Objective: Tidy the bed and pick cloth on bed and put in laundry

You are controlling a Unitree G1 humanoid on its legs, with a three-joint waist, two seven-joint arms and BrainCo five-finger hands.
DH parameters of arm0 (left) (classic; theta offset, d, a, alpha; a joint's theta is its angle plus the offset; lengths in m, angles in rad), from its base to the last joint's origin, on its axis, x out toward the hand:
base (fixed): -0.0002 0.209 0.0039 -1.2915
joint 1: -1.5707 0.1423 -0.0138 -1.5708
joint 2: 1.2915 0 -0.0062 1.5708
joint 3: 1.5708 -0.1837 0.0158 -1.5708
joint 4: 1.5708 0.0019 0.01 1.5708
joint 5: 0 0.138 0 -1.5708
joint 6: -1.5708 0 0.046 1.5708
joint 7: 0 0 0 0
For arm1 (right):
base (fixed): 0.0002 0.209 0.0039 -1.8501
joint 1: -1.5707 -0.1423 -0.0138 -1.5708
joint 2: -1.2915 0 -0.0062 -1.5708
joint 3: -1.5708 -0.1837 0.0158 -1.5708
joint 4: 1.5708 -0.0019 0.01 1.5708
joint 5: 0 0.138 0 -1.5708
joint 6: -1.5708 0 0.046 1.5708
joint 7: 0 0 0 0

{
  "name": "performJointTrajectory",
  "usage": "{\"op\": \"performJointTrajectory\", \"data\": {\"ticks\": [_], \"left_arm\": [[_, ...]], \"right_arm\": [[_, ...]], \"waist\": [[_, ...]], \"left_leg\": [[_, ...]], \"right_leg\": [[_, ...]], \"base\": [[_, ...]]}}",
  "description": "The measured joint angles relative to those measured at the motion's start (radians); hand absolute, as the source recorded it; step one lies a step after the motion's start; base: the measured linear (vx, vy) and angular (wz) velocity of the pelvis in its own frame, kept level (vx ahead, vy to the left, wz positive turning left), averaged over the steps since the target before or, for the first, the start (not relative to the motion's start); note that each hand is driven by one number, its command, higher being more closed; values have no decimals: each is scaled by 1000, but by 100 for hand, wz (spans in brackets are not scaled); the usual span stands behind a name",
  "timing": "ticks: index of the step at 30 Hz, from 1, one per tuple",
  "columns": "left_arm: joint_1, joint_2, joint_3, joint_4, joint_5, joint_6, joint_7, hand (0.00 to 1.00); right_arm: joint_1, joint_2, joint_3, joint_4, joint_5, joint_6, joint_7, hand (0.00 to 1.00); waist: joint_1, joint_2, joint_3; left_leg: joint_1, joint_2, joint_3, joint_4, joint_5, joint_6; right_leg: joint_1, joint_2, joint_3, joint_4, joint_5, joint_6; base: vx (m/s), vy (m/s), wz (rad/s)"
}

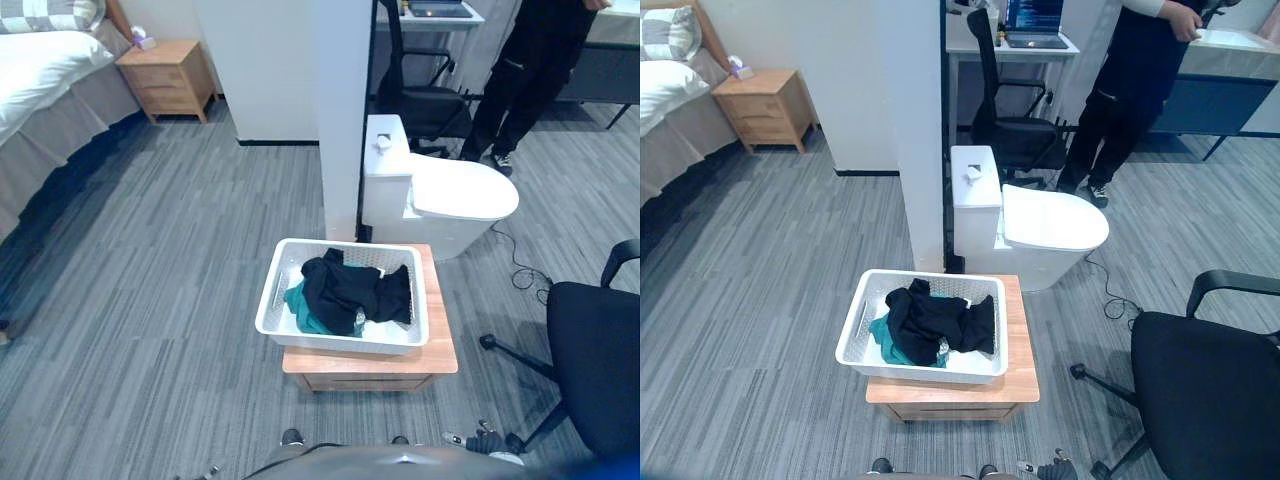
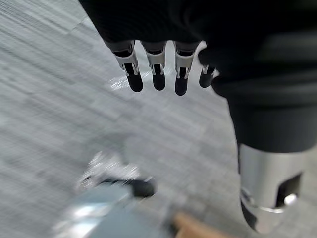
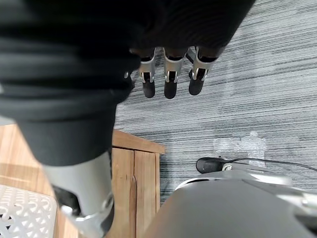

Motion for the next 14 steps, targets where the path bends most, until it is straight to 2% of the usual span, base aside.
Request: {"op": "performJointTrajectory", "data": {"ticks": [3, 14], "left_arm": [[1, -37, -2, -2, 54, 6, -17, 0], [-27, -38, -11, -5, 91, 23, -40, 0]], "right_arm": [[2, -2, -3, 0, -2, 0, 0, 0], [9, -1, -42, 2, -39, 15, 14, 0]], "waist": [[-1, 7, -7], [-1, 14, -13]], "left_leg": [[10, 1, 24, 0, -8, 0], [42, 0, 56, 0, -22, -5]], "right_leg": [[-1, 1, 15, 2, -7, 9], [5, 0, 38, 30, -19, 6]], "base": [[-29, 11, -24], [60, 3, -7]]}}
